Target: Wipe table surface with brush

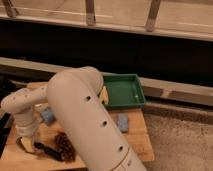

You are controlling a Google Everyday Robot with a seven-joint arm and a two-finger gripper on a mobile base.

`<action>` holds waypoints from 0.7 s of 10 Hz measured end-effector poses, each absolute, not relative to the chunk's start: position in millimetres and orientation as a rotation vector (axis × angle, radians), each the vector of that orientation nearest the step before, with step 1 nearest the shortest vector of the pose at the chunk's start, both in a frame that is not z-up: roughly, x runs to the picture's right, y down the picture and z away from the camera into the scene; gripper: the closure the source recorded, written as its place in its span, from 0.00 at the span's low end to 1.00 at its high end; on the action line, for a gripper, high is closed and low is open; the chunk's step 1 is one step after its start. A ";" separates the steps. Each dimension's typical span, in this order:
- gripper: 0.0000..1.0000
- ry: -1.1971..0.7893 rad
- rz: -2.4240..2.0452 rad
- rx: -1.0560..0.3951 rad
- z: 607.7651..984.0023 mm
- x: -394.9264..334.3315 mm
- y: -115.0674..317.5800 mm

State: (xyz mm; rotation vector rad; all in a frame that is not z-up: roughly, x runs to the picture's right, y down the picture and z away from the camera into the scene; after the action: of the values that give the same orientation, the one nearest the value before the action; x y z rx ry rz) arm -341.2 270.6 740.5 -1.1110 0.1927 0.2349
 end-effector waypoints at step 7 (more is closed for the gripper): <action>1.00 0.121 0.225 -1.077 764.4 -381.9 235.1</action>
State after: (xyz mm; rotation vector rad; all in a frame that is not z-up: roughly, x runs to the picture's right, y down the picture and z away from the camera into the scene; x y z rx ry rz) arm -381.9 235.1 764.4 -1.0767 0.1208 0.2250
